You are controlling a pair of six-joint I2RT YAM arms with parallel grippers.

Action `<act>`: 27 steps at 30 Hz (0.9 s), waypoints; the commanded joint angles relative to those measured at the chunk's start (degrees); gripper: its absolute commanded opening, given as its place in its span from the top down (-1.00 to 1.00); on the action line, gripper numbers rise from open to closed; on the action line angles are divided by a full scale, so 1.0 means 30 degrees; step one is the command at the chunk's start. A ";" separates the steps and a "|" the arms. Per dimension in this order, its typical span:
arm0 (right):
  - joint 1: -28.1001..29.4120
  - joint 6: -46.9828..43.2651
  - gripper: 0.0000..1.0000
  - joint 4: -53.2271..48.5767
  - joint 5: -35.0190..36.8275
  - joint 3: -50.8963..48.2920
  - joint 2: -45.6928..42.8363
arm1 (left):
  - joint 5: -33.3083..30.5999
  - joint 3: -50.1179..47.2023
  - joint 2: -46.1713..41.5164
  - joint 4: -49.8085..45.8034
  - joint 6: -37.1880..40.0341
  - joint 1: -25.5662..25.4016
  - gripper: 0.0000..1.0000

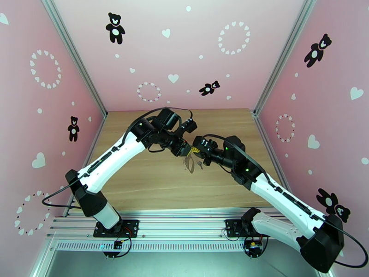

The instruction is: Remove the keys from the keyring

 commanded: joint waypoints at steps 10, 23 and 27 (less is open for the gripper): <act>0.0080 0.0462 0.91 -0.1653 0.0880 0.1118 -0.0511 | -0.1509 -0.9842 -0.6691 1.2010 -0.0650 -0.0079 0.38; 0.0079 0.1813 0.93 -0.1836 0.0384 0.1456 -0.0871 | -0.2245 -1.9900 -0.8994 2.6240 0.1203 -0.0389 0.25; 0.0080 0.2096 0.93 -0.1657 0.0284 0.1471 -0.0896 | -0.2339 -2.0102 -0.8258 2.8003 0.1058 -0.0415 0.28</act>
